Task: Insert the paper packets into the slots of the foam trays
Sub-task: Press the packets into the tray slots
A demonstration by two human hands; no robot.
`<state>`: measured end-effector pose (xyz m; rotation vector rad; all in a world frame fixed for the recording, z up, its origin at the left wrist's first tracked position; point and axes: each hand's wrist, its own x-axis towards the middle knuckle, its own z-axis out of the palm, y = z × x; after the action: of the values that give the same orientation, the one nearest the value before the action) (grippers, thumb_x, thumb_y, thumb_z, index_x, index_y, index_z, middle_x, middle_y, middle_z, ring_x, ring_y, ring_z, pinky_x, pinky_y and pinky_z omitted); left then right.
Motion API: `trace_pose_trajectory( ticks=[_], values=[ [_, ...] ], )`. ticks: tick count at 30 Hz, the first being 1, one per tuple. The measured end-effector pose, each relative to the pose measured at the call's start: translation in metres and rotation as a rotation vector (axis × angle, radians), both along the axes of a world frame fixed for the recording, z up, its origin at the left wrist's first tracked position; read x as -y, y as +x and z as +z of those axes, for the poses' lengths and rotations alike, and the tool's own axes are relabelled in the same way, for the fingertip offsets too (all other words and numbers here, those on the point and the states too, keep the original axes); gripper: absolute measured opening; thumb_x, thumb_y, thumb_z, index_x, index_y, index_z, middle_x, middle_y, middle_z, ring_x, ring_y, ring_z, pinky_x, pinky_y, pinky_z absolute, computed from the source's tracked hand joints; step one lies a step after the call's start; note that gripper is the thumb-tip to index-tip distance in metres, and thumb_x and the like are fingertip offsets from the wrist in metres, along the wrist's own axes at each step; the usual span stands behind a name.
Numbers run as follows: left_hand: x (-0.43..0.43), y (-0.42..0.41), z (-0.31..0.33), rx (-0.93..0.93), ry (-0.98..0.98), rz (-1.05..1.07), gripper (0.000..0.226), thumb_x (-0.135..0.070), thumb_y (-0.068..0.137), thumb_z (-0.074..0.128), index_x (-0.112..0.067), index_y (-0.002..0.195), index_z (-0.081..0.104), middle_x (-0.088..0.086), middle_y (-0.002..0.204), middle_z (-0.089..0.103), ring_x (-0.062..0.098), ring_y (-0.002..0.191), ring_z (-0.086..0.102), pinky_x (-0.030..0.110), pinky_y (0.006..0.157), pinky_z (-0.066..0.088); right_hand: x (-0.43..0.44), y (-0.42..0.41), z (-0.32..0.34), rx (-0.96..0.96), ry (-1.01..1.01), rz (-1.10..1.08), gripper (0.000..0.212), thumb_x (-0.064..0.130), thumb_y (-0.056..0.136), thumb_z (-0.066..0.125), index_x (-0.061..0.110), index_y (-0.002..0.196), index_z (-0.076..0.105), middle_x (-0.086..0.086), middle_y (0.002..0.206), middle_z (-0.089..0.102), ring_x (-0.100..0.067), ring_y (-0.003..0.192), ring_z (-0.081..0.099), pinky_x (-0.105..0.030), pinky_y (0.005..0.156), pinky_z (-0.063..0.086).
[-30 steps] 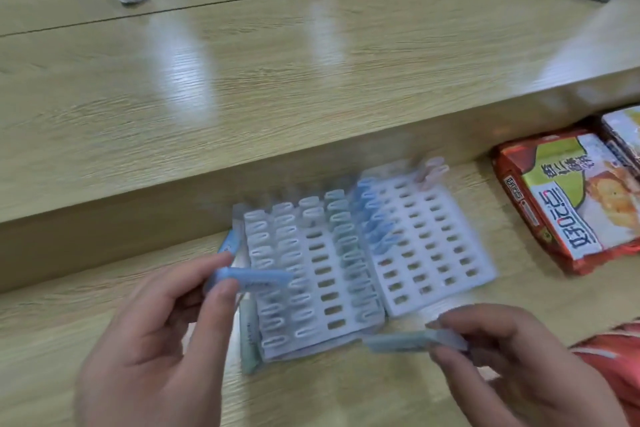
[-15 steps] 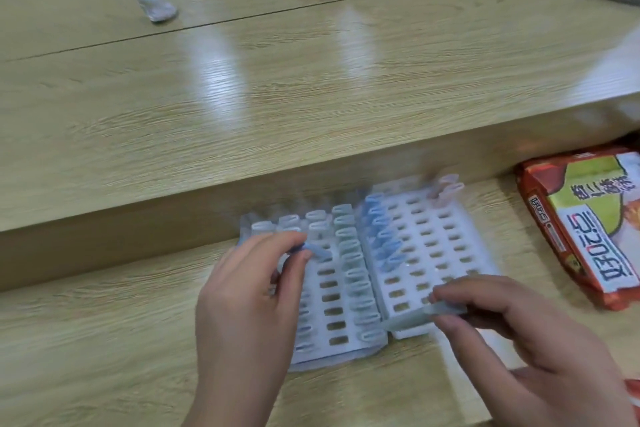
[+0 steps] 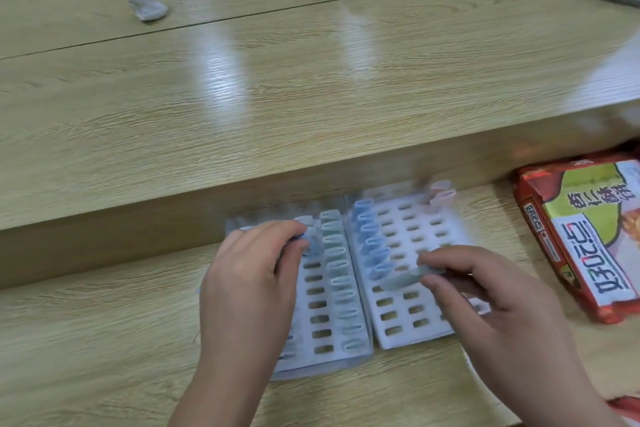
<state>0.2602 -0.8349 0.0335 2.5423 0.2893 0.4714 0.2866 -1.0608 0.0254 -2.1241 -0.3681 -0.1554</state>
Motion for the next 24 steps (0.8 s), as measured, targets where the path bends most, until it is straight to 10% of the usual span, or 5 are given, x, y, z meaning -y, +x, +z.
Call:
trace_pose_trajectory(
  ticks=[11,24],
  values=[
    [0.021,-0.015,0.035,0.201,-0.072,-0.157,0.010,-0.032,0.092,0.063,-0.032,0.100,0.068,-0.031,0.086,0.052,-0.007,0.072,0.047,0.006,0.071,0.038,0.020,-0.001,0.001,-0.018,0.104,-0.068,0.025,0.023,0.083,0.067,0.042,0.101,0.067,0.022,0.099,0.069,-0.002,0.089,0.068,-0.007,0.079,0.048],
    [0.055,-0.011,-0.006,0.016,-0.041,-0.158,0.004,-0.028,0.085,0.077,-0.027,0.089,0.075,-0.022,0.083,0.068,0.005,0.072,0.056,0.019,0.062,0.044,0.033,0.001,-0.008,-0.024,0.168,-0.131,0.020,0.025,0.086,0.074,0.038,0.100,0.068,0.020,0.098,0.069,-0.003,0.089,0.068,-0.007,0.078,0.049]
  ],
)
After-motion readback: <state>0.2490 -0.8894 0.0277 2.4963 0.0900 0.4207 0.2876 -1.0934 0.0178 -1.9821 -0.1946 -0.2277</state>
